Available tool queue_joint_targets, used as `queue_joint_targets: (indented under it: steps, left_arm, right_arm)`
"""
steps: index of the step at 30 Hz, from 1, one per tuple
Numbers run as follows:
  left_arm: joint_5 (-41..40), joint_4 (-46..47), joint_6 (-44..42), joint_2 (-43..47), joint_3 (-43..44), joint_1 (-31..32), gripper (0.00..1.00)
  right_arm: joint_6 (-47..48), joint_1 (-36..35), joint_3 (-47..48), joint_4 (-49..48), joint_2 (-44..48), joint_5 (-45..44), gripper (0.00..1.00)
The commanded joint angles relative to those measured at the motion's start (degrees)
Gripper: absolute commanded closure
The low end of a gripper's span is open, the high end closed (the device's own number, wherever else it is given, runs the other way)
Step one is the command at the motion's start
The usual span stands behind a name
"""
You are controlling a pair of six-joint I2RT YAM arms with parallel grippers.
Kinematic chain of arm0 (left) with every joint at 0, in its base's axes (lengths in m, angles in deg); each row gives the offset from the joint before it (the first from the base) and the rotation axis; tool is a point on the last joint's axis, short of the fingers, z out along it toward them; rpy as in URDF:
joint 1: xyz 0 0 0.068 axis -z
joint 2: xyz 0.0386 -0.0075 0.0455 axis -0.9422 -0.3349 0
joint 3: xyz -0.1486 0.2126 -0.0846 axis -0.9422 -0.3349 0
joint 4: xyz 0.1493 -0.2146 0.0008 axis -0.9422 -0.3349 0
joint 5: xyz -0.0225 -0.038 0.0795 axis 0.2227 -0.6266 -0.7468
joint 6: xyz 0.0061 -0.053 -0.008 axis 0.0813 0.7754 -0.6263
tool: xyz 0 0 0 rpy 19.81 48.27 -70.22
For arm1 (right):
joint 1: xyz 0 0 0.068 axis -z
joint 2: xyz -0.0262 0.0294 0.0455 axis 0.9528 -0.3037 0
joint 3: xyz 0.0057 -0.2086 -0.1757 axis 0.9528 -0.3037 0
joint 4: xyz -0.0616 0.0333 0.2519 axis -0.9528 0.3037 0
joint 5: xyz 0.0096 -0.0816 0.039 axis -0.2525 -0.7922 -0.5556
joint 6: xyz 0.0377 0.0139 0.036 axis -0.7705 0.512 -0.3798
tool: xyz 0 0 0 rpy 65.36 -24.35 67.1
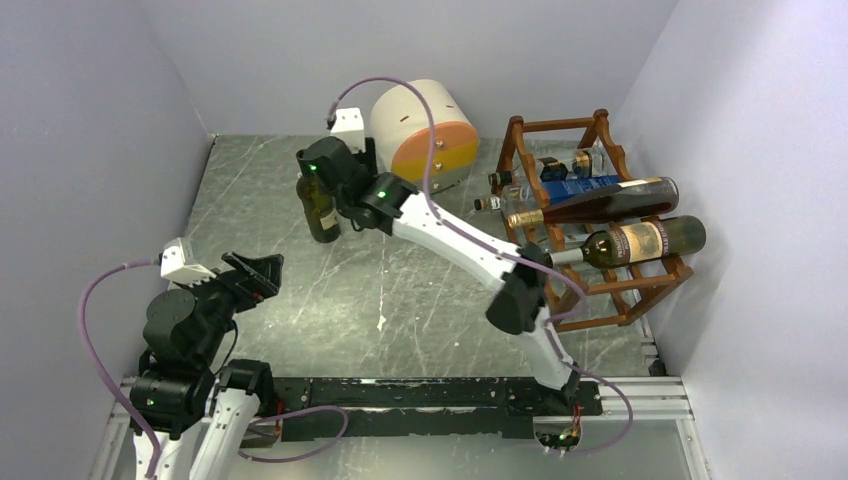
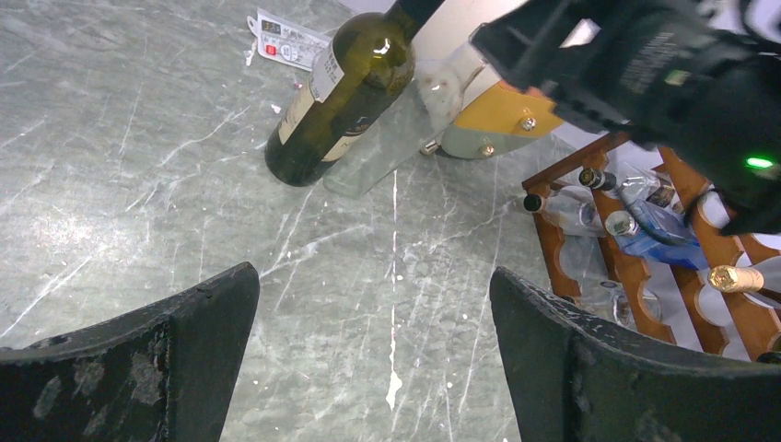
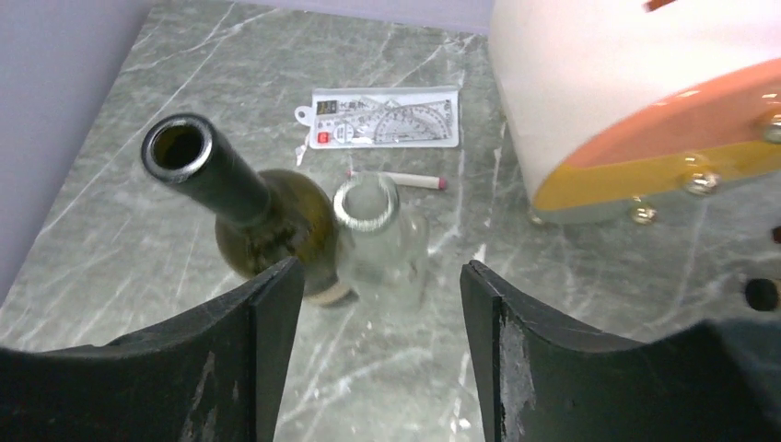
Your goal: Take the wine bottle off the wine rack
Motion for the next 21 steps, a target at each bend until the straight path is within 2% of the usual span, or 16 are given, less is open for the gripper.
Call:
queue_joint_targets:
  steps: [1,7,11,16,21]
  left_arm:
    - [3.0,2.5,-1.6,0.6,-0.3,-1.3,0.01]
    - [3.6,2.7,-1.8,1.5,-0.2,-1.5,0.01]
    - [4.1,2.8,-1.9,1.5,-0.1,-1.7,0.01]
    - [5.2,3.1,-2.2,1.5,-0.3,-1.8,0.01]
    - [5.8,3.7,-2.4,1.3,-0.6,-2.5,0.01]
  right_arm:
    - [5.2,-0.6,-8.4,-2.4,14.3,3.6,0.30]
    - [13.5,-0.5,-27.8,-2.0,33.7,6.9,0.20]
    - [15.5,-0.4,-40.7,0.8,47.9,4.7,0.16]
    - [12.5,0.5,-43.8,14.9,58.6,-2.3,0.12]
    - [11.1,2.3,-41.2,25.6,62.4,-5.3,0.12]
